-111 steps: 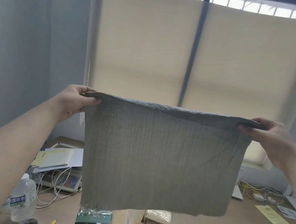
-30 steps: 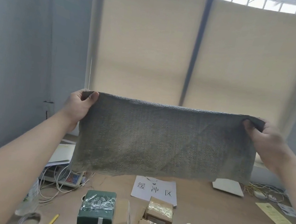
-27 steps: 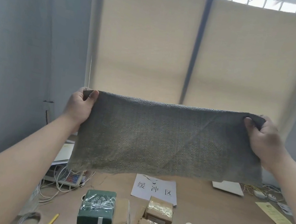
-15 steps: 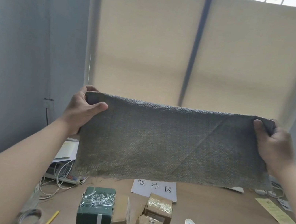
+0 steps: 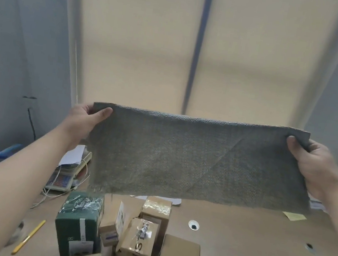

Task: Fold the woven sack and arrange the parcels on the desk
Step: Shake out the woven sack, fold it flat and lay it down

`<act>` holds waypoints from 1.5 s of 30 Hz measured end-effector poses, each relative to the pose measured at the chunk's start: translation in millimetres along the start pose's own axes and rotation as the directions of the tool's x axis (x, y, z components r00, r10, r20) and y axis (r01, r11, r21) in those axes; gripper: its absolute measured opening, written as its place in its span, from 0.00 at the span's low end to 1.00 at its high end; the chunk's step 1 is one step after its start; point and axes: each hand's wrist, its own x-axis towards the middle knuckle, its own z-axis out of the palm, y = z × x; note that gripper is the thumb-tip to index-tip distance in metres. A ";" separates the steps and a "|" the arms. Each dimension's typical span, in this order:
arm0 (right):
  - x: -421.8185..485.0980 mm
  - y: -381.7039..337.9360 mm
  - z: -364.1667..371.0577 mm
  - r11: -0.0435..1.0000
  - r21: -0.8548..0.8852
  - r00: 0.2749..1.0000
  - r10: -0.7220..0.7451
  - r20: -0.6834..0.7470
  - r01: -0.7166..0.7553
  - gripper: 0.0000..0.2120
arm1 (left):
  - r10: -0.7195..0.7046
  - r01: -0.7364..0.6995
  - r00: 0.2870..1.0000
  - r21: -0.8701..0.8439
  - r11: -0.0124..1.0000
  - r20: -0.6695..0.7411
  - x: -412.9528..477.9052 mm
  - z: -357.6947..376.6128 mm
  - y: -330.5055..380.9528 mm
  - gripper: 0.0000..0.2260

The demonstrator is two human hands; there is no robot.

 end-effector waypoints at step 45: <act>19.8 120.2 -389.8 0.937 -0.340 0.955 -0.167 -0.246 0.076 0.18 | 0.022 -0.014 0.998 0.125 0.992 -0.066 -94.7 410.3 -53.5 0.08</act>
